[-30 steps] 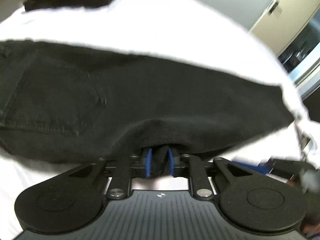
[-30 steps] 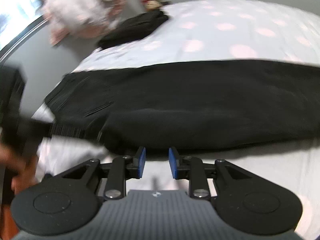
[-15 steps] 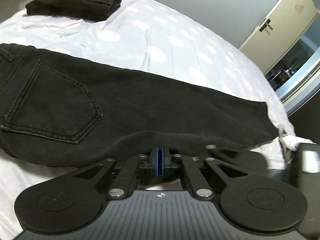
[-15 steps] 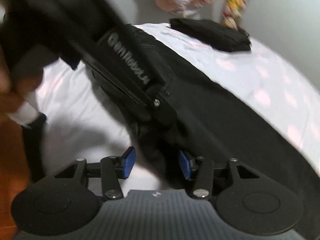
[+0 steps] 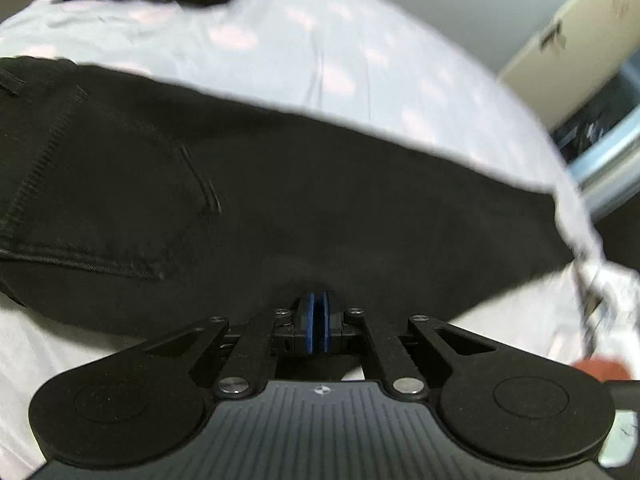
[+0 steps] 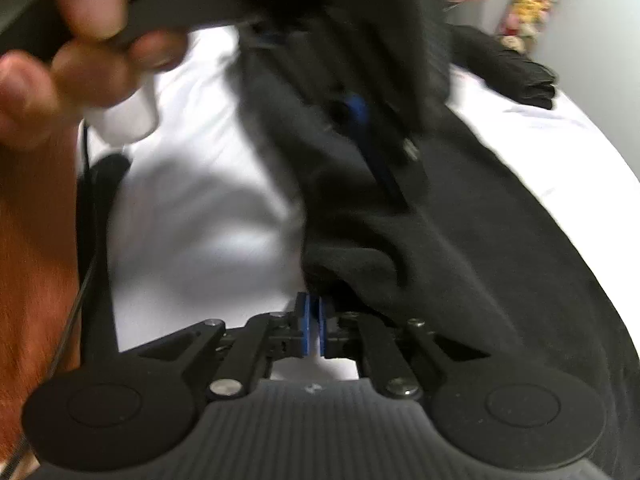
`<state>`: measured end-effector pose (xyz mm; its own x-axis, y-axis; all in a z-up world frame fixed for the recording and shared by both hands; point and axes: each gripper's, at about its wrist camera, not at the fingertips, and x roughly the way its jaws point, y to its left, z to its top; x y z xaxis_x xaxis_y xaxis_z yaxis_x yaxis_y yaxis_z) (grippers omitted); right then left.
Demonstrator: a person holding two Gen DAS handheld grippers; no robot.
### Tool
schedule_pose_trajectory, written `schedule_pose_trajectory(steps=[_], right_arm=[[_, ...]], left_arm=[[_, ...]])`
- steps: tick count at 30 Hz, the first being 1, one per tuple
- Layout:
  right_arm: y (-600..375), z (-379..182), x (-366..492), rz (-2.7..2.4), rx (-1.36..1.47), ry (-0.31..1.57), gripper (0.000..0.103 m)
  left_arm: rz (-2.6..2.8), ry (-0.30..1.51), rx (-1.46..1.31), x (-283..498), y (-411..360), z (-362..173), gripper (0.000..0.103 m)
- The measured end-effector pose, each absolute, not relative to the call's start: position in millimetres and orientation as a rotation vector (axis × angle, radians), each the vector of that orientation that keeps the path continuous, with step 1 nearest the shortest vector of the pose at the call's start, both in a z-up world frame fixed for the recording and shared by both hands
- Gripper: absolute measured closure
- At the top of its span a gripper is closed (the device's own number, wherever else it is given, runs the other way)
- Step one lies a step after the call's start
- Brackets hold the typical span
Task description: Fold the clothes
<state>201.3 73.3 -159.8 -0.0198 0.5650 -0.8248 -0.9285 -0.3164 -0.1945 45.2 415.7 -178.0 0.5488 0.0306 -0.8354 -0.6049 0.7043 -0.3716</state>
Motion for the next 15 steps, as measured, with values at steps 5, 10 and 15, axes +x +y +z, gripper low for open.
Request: schedule_pose_trajectory(steps=[5,10,15], right_arm=[[67.1,-157.7,203.1,1.653,-1.03,0.543,0.103],[49.7,-134.5,231.8,1.605,-0.859,0.636,0.098],[30.0,-115.3,271.9,1.484,-0.57,0.734,0.092]], left_arm=[[0.44,1.024,-0.693,57.2,415.6,-196.1,0.101],[0.436,0.986,-0.67,55.9,411.5,-188.3,0.1],[0.453,0.837,-0.705,43.8,413.4,-170.5,0.091]])
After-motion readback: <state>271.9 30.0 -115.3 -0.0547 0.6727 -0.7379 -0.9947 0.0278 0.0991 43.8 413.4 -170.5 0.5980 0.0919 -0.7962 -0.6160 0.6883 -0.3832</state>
